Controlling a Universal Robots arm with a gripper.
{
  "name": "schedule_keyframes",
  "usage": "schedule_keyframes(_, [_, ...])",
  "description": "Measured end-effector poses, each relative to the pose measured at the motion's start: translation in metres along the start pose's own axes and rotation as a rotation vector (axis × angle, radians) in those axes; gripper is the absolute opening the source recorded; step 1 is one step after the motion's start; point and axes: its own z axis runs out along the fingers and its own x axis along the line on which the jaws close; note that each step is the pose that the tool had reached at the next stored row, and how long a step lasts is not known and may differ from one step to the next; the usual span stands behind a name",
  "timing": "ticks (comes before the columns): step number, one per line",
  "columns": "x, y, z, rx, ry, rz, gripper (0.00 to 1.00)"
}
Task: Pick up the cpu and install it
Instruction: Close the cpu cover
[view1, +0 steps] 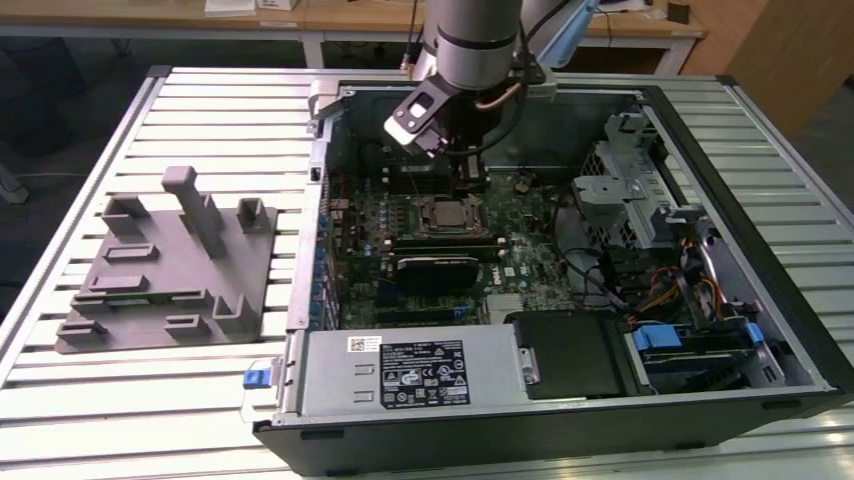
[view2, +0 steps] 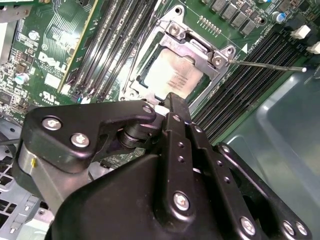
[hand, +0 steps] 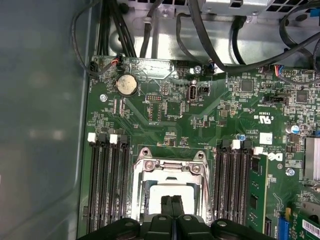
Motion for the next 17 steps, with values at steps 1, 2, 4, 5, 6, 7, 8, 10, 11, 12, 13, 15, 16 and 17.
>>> schedule_keyframes(1, [0.0,-0.0005,0.0002,0.0,0.0,0.0,0.11])
schedule_keyframes(2, [0.0,-0.0011,0.0003,0.0,0.0,0.0,0.11])
schedule_keyframes(4, [0.0001,-0.0023,0.0006,0.0,0.0,0.0,0.11])
schedule_keyframes(5, [0.0001,-0.0032,0.0008,0.0,0.0001,0.0,0.11])
schedule_keyframes(6, [0.0002,-0.0041,0.0009,-0.0001,0.0001,0.0,0.11])
schedule_keyframes(7, [0.0002,-0.0051,0.0011,0.0,0.0001,-0.001,0.11])
schedule_keyframes(8, [0.0003,-0.006,0.0013,0.0,0.0001,-0.001,0.11])
schedule_keyframes(10, [0.0004,-0.0079,0.0022,-0.0001,0.0003,-0.002,0.11])
schedule_keyframes(11, [0.0005,-0.0089,0.0028,-0.0001,0.0003,-0.002,0.11])
schedule_keyframes(12, [0.0005,-0.0098,0.0034,-0.0001,0.0002,-0.002,0.11])
schedule_keyframes(13, [0.0005,-0.011,0.0043,-0.0001,0.0002,-0.003,0.11])
schedule_keyframes(15, [0.0006,-0.0132,0.0055,0.0,0.0002,-0.003,0.11])
schedule_keyframes(16, [0.0006,-0.0143,0.0061,0.0,0.0001,-0.003,0.11])
schedule_keyframes(17, [0.0007,-0.0157,0.0066,0.0,0.0001,-0.003,0.11])
